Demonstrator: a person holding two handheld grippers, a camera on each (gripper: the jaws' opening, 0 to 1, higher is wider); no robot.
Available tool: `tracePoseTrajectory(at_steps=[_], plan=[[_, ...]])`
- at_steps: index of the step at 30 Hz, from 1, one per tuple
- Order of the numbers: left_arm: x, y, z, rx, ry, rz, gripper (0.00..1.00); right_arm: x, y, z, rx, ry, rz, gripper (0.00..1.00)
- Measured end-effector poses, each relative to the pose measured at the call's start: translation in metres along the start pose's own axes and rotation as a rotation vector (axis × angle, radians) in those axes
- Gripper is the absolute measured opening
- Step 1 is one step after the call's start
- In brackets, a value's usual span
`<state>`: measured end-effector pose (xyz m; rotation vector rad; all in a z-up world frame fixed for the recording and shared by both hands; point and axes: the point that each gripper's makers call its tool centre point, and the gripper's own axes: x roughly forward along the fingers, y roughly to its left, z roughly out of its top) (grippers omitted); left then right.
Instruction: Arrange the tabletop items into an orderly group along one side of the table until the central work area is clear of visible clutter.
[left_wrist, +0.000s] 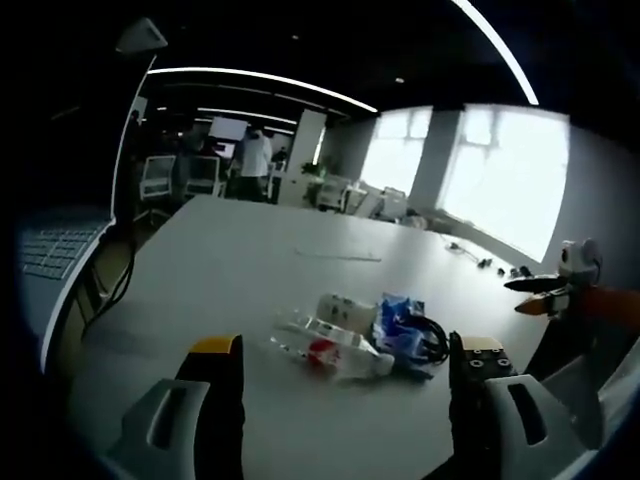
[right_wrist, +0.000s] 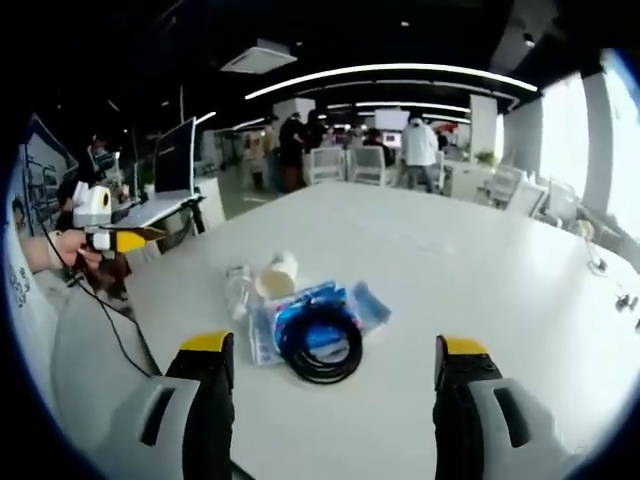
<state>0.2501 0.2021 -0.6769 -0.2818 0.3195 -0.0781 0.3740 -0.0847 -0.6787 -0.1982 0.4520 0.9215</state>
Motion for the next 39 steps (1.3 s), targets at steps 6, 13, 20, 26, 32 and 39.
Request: tracePoseTrajectory(at_steps=[6, 13, 20, 26, 32, 39], plan=[[0.002, 0.0, 0.002, -0.003, -0.005, 0.002, 0.8, 0.009, 0.003, 0.024, -0.14, -0.043, 0.02, 0.66], [0.004, -0.003, 0.002, -0.01, -0.012, -0.001, 0.79, 0.023, 0.01, 0.055, -0.254, -0.08, 0.074, 0.52], [0.005, -0.012, 0.004, -0.013, -0.026, -0.015, 0.71, 0.044, 0.025, 0.069, -0.352, -0.091, 0.159, 0.39], [0.007, -0.017, 0.001, -0.019, -0.024, -0.015, 0.7, 0.071, 0.035, 0.075, -0.541, -0.06, 0.238, 0.32], [0.011, -0.02, -0.002, -0.022, -0.015, -0.02, 0.67, 0.094, 0.045, 0.086, -0.565, -0.072, 0.297, 0.29], [0.019, -0.022, -0.004, -0.043, -0.014, -0.024, 0.63, 0.119, 0.062, 0.078, -0.611, -0.039, 0.366, 0.25]])
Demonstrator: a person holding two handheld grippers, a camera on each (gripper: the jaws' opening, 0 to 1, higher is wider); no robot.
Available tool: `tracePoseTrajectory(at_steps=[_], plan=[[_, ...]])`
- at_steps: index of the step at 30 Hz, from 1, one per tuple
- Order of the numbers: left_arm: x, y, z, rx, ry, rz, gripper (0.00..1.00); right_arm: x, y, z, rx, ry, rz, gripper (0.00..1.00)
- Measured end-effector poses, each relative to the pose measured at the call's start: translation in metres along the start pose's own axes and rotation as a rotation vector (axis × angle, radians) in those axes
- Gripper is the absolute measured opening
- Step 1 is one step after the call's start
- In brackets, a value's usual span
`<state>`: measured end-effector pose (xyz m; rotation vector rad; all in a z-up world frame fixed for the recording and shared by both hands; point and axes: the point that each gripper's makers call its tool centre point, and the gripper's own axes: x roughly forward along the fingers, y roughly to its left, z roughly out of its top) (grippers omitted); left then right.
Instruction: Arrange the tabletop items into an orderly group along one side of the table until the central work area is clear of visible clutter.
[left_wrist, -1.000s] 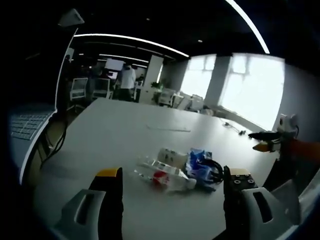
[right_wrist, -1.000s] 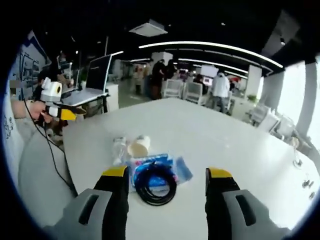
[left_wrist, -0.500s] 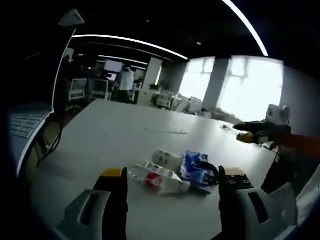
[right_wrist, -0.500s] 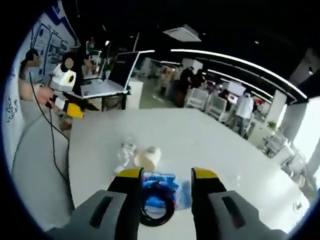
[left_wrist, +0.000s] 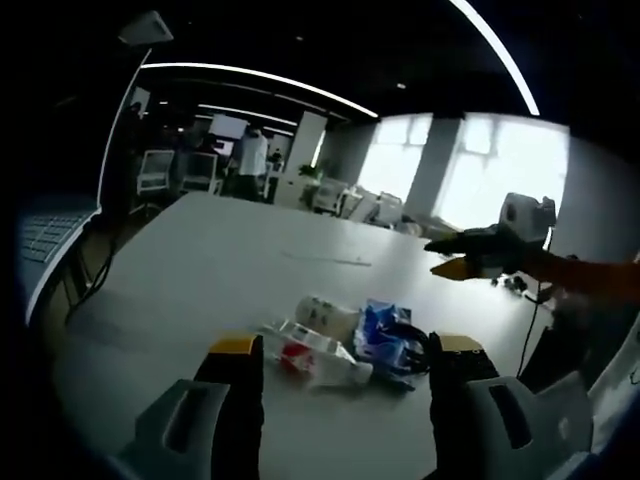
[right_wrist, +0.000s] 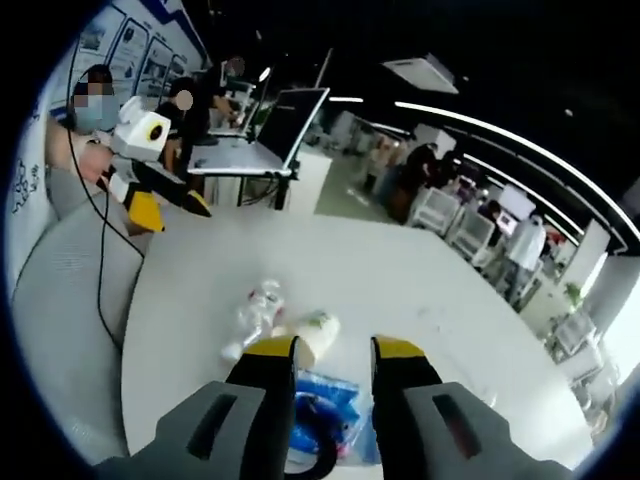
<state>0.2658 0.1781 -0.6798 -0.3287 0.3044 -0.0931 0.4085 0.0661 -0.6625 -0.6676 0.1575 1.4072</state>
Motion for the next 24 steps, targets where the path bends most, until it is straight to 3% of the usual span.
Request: tracePoseTrajectory(at_steps=[13, 24], plan=[[0.016, 0.0, -0.002, 0.013, 0.029, -0.03, 0.6, 0.036, 0.017, -0.011, 0.013, 0.035, 0.097, 0.2], [0.019, 0.006, -0.005, 0.01, 0.043, -0.029, 0.6, 0.058, 0.016, -0.031, 0.018, 0.084, 0.118, 0.16]])
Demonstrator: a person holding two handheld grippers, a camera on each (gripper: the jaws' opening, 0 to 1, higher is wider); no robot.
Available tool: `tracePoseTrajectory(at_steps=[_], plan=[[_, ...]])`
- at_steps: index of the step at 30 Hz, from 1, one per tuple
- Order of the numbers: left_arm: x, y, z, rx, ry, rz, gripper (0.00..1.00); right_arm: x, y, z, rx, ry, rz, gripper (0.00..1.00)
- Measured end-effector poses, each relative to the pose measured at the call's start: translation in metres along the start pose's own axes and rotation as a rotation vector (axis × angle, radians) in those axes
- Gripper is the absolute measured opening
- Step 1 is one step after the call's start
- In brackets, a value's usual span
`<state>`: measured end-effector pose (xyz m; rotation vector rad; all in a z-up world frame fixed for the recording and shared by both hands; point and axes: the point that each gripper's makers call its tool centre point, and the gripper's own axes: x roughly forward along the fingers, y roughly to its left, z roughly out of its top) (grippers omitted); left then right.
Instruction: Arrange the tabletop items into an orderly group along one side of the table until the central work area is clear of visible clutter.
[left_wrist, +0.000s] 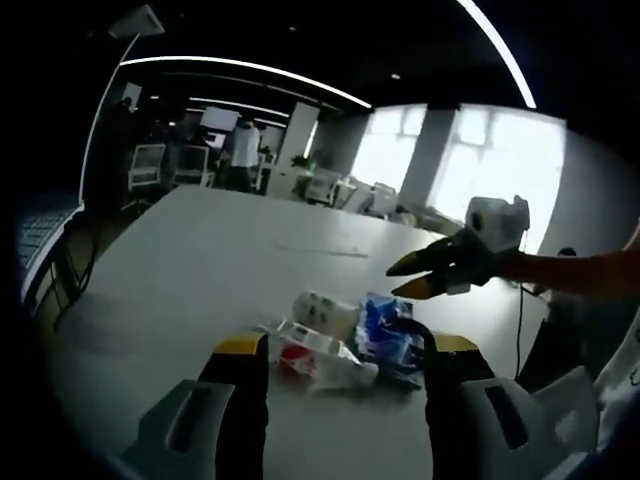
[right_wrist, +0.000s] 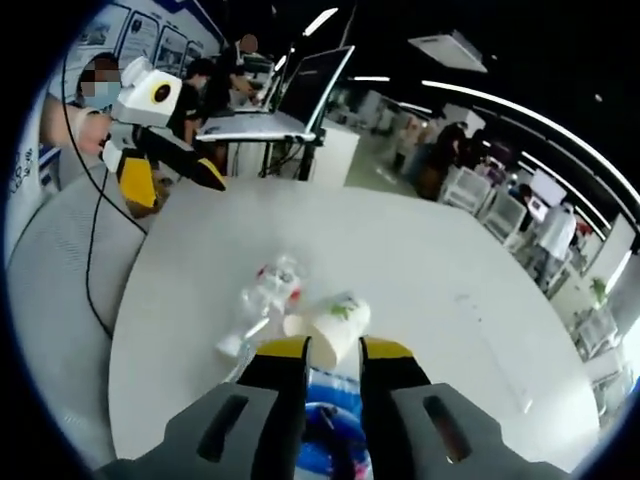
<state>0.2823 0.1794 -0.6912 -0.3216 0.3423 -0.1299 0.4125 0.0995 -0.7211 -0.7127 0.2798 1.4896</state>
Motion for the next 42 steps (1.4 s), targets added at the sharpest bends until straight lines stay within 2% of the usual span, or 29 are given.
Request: tracePoseTrajectory(at_steps=[6, 9, 11, 14, 20, 24, 27, 30, 42], plan=[[0.001, 0.002, -0.003, -0.01, 0.008, 0.005, 0.6, 0.016, 0.001, -0.011, -0.01, 0.036, 0.016, 0.14], [0.002, 0.004, -0.005, -0.013, 0.014, 0.007, 0.6, 0.021, 0.001, -0.011, 0.049, 0.019, 0.024, 0.14], [0.002, 0.005, -0.006, -0.017, 0.017, 0.009, 0.6, 0.024, -0.003, -0.017, -0.01, 0.055, 0.012, 0.11], [0.003, 0.006, -0.007, -0.018, 0.022, 0.012, 0.6, 0.029, -0.002, -0.017, 0.032, 0.039, 0.027, 0.11], [0.005, 0.008, -0.011, -0.051, 0.027, 0.012, 0.59, 0.039, -0.004, -0.029, 0.019, 0.076, 0.035, 0.08], [0.007, 0.01, -0.012, -0.036, 0.03, 0.019, 0.6, 0.044, -0.005, -0.036, -0.031, 0.103, 0.03, 0.05], [0.01, 0.01, -0.013, -0.042, 0.034, 0.017, 0.6, 0.046, -0.005, -0.04, -0.026, 0.111, 0.03, 0.05], [0.011, 0.01, -0.014, -0.047, 0.034, 0.014, 0.59, 0.051, -0.004, -0.047, -0.056, 0.133, 0.037, 0.05], [0.008, 0.013, -0.018, -0.059, 0.04, 0.021, 0.59, 0.056, -0.005, -0.046, -0.067, 0.13, 0.025, 0.01]])
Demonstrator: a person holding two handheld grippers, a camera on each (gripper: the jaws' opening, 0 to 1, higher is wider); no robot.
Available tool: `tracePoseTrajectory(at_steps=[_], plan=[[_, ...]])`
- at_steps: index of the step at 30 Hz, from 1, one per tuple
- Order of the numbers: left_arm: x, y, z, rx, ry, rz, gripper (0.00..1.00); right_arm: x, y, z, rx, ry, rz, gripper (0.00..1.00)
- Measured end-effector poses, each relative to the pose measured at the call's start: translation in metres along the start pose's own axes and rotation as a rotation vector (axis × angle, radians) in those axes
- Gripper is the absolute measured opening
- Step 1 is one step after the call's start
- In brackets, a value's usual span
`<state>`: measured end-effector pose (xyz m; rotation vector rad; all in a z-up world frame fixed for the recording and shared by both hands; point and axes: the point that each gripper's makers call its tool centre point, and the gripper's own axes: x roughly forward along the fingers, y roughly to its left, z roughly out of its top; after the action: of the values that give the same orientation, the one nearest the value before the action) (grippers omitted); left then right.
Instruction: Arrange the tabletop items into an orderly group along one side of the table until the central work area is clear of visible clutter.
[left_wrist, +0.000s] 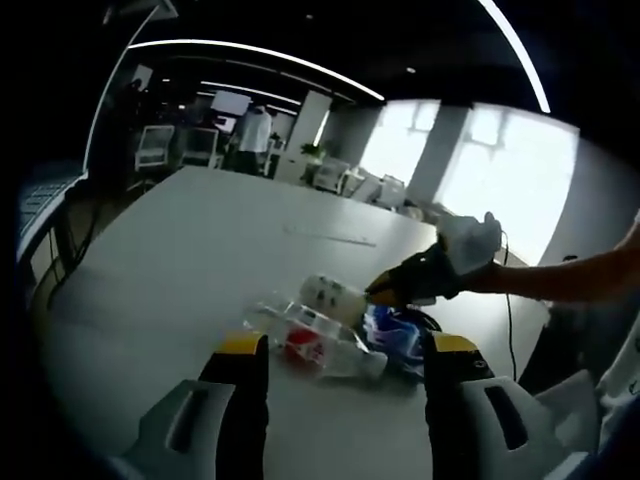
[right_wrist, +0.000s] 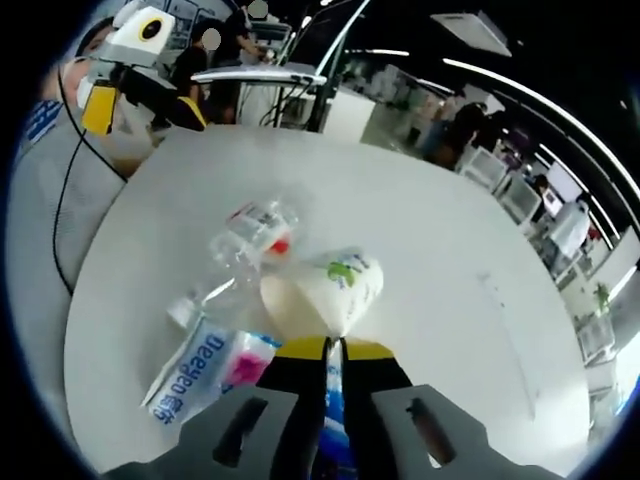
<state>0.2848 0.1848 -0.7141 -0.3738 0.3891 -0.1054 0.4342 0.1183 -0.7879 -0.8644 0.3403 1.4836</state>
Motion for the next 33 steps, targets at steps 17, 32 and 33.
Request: tracePoseTrajectory(at_steps=[17, 32, 33], plan=[[0.001, 0.001, -0.002, -0.009, 0.008, -0.002, 0.59, 0.0, -0.007, 0.006, 0.002, -0.008, -0.009, 0.0], [0.002, -0.001, -0.003, -0.01, 0.009, -0.013, 0.59, -0.012, -0.016, 0.014, -0.023, 0.012, -0.022, 0.0], [0.002, -0.002, -0.003, -0.01, 0.008, -0.014, 0.59, -0.014, -0.018, 0.017, -0.025, 0.017, -0.024, 0.0]])
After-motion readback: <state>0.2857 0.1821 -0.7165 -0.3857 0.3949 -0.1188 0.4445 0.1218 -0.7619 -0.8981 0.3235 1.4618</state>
